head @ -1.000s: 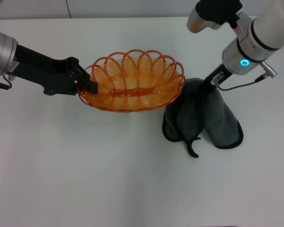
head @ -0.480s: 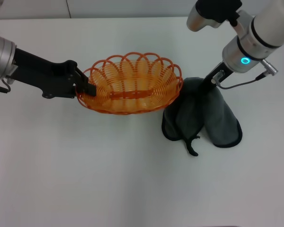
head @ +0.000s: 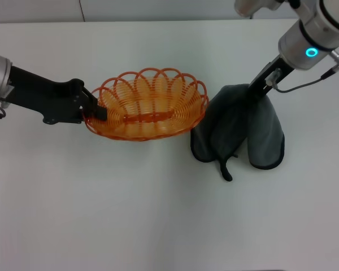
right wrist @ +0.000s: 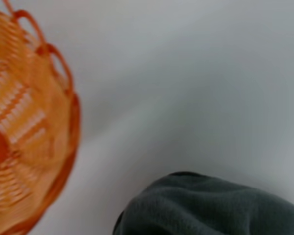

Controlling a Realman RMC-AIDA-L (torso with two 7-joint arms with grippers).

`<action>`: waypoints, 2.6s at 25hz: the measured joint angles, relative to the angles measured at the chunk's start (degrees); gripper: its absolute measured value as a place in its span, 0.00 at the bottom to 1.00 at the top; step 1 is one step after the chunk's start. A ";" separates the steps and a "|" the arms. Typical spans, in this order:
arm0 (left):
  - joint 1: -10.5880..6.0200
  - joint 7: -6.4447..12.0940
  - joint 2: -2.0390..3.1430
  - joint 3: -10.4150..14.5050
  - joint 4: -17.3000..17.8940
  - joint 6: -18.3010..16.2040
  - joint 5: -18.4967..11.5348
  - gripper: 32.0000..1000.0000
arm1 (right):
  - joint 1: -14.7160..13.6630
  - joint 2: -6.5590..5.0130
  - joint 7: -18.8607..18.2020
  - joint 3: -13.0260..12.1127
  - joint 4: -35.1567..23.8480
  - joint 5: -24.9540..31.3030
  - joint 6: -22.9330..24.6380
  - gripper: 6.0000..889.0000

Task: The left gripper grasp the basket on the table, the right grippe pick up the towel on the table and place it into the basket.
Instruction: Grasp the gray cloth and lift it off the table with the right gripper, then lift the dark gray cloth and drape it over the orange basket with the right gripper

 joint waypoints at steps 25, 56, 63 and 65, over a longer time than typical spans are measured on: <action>0.90 0.00 0.21 0.09 -0.46 -0.33 0.78 0.08 | 0.07 -5.59 -1.12 7.64 -26.70 8.67 -30.37 0.05; 0.15 -0.24 -0.11 0.35 -0.61 -0.60 1.62 0.08 | 12.71 -0.07 -1.73 3.62 -20.61 16.07 -26.21 0.05; -0.36 -0.26 -0.28 0.24 -0.55 -0.61 1.58 0.08 | 12.77 0.05 -2.43 -2.45 -12.46 18.97 -19.28 0.05; -0.45 -0.26 -0.28 0.23 -0.54 -0.60 1.58 0.08 | 12.77 0.17 -2.72 -4.19 -10.70 19.31 -17.66 0.05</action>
